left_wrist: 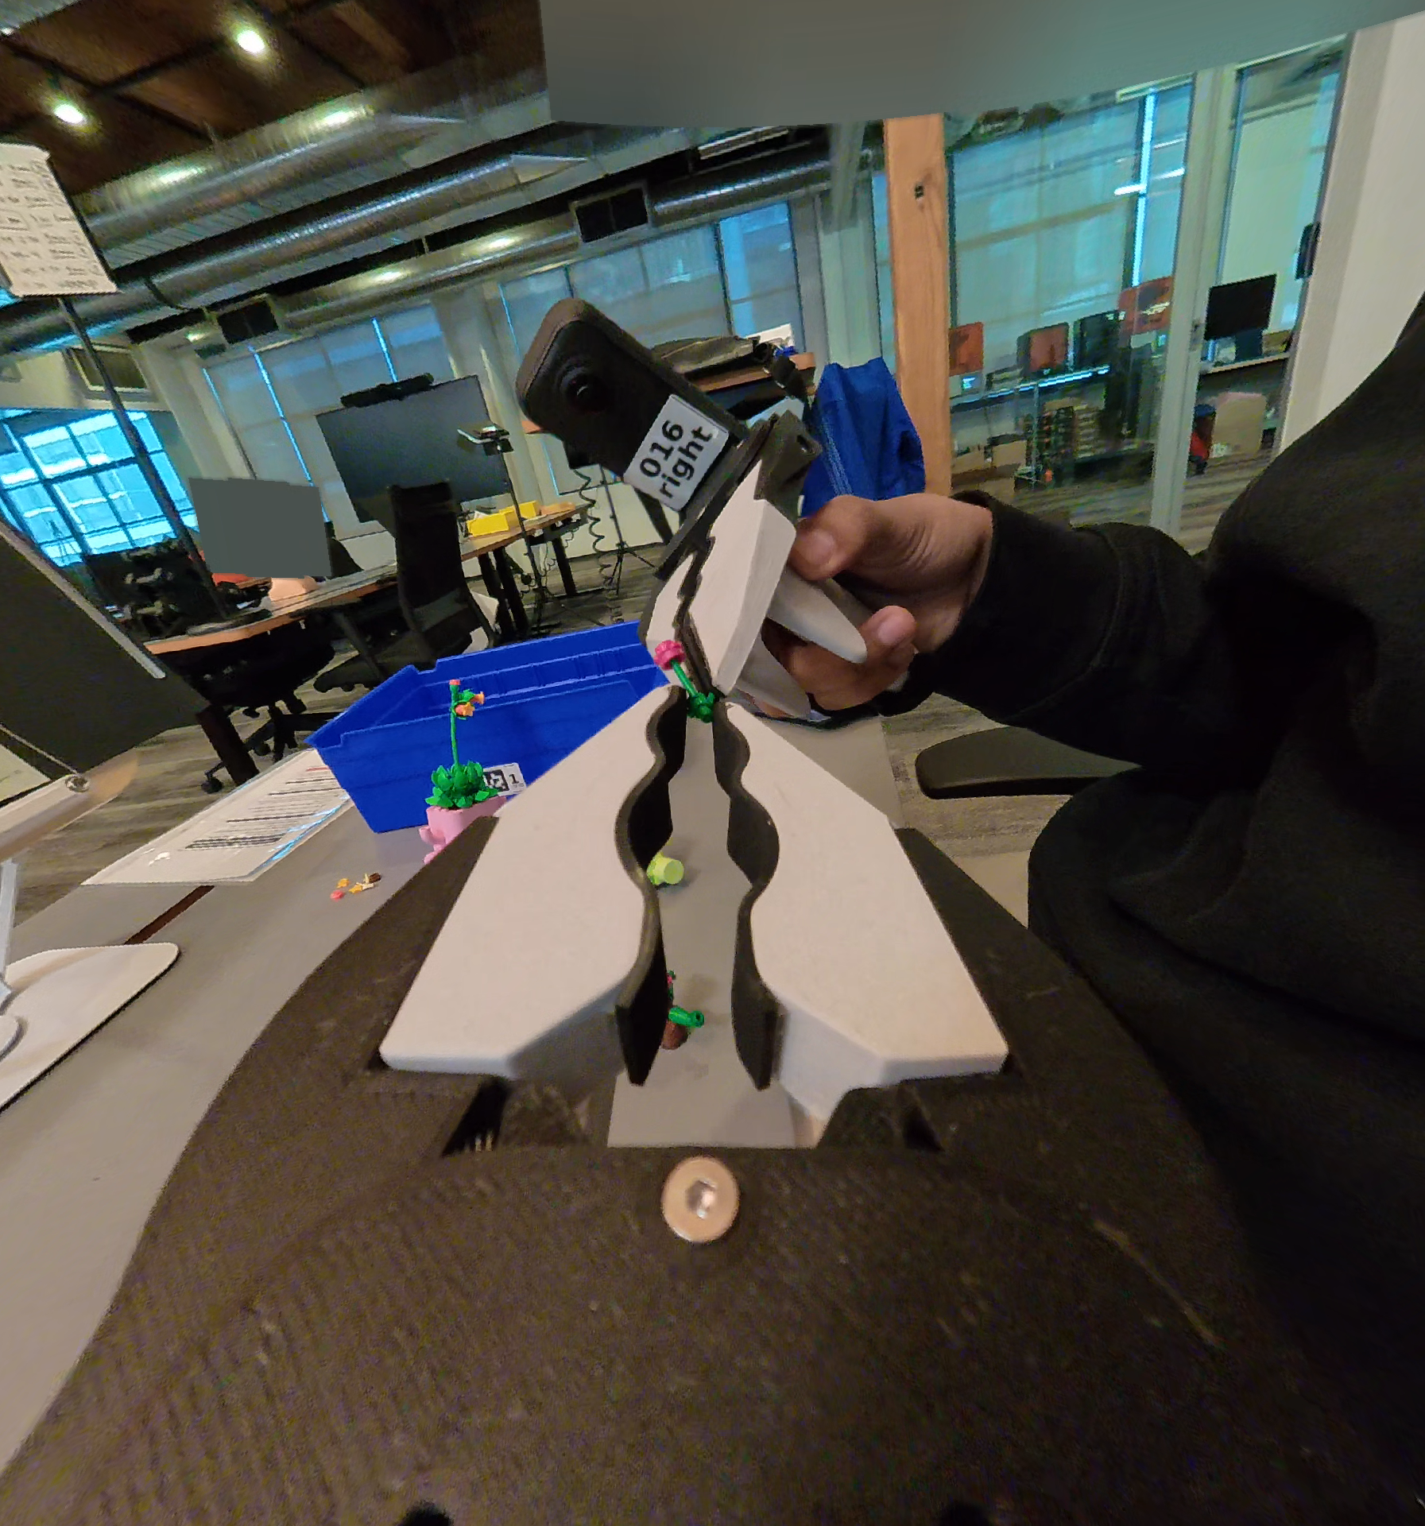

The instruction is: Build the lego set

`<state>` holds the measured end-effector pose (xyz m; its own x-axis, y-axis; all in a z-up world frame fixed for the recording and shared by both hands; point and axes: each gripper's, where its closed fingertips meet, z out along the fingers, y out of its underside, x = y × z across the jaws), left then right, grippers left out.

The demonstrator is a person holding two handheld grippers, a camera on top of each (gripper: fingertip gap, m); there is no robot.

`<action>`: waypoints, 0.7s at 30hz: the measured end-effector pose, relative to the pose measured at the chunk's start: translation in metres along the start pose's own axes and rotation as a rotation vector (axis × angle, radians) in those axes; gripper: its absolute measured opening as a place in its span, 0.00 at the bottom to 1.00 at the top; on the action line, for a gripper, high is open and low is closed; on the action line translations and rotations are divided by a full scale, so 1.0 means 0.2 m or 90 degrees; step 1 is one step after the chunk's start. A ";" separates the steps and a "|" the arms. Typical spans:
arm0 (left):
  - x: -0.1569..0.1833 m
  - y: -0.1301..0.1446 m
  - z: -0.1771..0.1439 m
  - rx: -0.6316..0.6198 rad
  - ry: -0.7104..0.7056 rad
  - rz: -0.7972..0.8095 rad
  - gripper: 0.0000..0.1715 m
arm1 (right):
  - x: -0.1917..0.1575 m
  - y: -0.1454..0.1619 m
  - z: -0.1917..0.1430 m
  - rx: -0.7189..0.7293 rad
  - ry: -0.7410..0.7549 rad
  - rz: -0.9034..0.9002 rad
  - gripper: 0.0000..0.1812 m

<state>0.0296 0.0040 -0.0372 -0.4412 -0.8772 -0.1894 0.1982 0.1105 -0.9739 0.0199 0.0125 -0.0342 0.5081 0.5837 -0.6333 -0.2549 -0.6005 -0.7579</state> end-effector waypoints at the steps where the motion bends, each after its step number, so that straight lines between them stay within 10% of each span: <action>1: 0.00 0.00 0.00 0.000 0.000 0.001 0.02 | 0.00 0.00 0.00 0.002 -0.005 0.004 0.00; 21: -0.17 0.01 -0.09 0.027 -0.103 -0.010 0.01 | 0.00 -0.12 -0.05 0.079 0.091 -0.170 0.03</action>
<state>0.0286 0.0418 -0.0352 -0.2986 -0.9429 -0.1475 0.2307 0.0786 -0.9698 0.0336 0.0221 -0.0144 0.6790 0.6233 -0.3879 -0.1906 -0.3605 -0.9131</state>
